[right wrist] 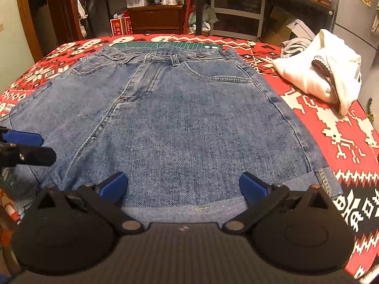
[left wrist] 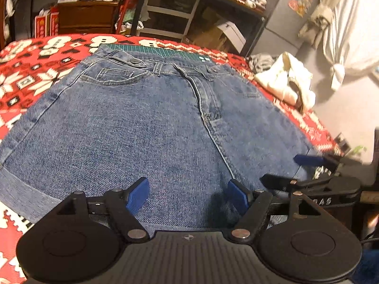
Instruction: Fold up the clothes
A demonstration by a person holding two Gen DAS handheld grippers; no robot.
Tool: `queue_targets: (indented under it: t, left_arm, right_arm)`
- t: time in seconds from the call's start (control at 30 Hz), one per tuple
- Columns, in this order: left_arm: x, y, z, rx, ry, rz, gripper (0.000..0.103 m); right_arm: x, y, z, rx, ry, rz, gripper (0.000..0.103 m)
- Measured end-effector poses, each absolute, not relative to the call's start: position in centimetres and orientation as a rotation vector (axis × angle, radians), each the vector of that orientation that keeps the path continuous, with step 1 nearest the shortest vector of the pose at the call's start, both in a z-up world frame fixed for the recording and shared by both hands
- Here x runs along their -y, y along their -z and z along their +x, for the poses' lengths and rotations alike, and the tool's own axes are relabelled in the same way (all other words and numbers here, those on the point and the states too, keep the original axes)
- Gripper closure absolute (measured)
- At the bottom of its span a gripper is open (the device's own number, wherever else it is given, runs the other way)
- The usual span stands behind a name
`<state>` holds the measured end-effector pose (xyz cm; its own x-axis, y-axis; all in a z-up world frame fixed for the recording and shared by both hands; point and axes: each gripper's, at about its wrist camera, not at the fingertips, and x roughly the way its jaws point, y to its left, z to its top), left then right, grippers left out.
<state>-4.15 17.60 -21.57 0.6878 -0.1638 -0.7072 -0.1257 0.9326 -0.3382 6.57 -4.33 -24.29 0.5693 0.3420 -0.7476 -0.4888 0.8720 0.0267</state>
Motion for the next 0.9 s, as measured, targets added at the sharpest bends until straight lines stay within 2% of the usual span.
queue_targets:
  t: [0.07,0.2,0.3,0.6,0.67,0.9]
  left_arm:
    - [-18.3,21.6,-4.2,-0.806,0.024,-0.439,0.033]
    - [-20.1,21.4,-3.8,-0.784,0.024,-0.592,0.045]
    - [-20.7,20.8,-3.2,-0.757,0.038,-0.662,0.050]
    - [-20.6,19.3,3.8,-0.718,0.070,-0.651,0.050]
    - [-20.3,19.3,5.8,-0.710,0.067,-0.634,0.054]
    - [-19.9,21.0,11.1,-0.763,0.012,-0.573,0.078]
  right_arm:
    - [4.4,24.3,6.6,-0.824,-0.489,-0.185,0.000]
    - [4.2,24.0,6.8,-0.852,-0.495,-0.198,0.000]
    - [4.1,23.4,7.4,-0.893,-0.508,-0.210,0.000]
    - [3.7,20.9,9.3,-0.739,-0.432,-0.211,0.000]
    - [3.5,20.9,9.9,-0.724,-0.429,-0.221,0.000]
    - [3.6,21.0,11.0,-0.681,-0.399,-0.199,0.001]
